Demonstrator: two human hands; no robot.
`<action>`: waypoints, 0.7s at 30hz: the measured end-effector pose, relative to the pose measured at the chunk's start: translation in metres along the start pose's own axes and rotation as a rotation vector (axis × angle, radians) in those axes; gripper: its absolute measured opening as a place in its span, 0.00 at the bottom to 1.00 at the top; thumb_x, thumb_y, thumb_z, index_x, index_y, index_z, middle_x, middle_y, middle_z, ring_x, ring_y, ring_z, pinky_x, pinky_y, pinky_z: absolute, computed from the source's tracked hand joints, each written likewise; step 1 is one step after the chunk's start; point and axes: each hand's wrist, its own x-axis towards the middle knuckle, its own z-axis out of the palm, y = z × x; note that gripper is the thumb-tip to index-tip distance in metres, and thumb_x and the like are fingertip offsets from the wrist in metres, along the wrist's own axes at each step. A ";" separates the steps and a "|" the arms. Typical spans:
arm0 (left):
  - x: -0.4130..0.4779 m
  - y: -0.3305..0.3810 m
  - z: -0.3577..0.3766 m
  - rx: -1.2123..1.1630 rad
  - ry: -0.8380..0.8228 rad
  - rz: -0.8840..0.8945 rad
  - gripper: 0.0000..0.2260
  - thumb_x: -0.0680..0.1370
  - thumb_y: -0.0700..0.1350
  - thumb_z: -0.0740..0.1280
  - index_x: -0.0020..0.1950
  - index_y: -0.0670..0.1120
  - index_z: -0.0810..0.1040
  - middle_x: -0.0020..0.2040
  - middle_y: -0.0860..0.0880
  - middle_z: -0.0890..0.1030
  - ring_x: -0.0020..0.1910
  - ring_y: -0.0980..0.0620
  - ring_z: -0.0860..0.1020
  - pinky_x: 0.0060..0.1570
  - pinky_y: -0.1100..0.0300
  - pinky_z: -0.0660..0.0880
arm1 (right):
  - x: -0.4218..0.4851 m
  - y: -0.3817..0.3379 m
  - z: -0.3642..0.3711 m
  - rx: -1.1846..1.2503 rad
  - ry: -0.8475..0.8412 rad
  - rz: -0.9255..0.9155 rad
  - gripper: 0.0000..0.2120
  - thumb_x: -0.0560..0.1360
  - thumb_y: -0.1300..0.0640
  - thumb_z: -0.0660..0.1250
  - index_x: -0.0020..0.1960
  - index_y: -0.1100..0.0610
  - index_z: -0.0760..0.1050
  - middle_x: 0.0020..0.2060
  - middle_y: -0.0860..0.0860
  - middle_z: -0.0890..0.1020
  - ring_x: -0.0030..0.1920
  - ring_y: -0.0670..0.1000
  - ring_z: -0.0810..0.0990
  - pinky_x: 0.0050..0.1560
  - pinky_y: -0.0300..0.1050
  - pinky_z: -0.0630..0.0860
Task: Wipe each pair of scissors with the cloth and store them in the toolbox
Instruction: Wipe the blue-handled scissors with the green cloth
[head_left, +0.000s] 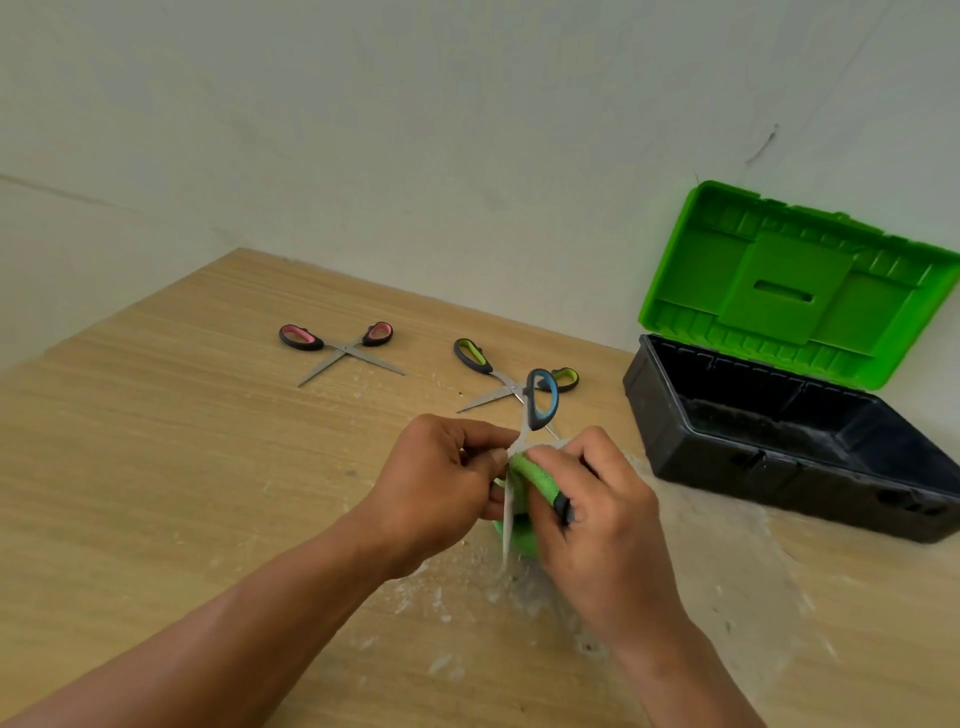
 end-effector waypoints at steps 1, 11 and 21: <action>0.000 -0.002 0.000 0.020 0.010 0.007 0.12 0.80 0.33 0.63 0.59 0.40 0.83 0.46 0.42 0.86 0.37 0.48 0.86 0.40 0.56 0.83 | -0.001 -0.002 0.001 -0.023 -0.042 -0.033 0.12 0.74 0.60 0.72 0.57 0.61 0.83 0.46 0.51 0.75 0.42 0.47 0.76 0.42 0.35 0.77; -0.001 -0.001 0.000 0.043 0.024 0.016 0.12 0.80 0.33 0.63 0.58 0.42 0.82 0.39 0.47 0.83 0.30 0.58 0.82 0.34 0.64 0.80 | -0.002 -0.001 0.001 0.027 -0.083 -0.078 0.13 0.77 0.58 0.69 0.59 0.62 0.82 0.47 0.51 0.75 0.45 0.46 0.76 0.44 0.37 0.78; 0.006 -0.003 -0.004 -0.138 0.089 -0.073 0.09 0.80 0.32 0.63 0.55 0.38 0.82 0.38 0.41 0.80 0.25 0.55 0.80 0.29 0.62 0.79 | -0.009 0.012 0.004 0.290 -0.111 -0.069 0.10 0.74 0.65 0.74 0.55 0.58 0.85 0.45 0.48 0.77 0.44 0.45 0.77 0.40 0.37 0.75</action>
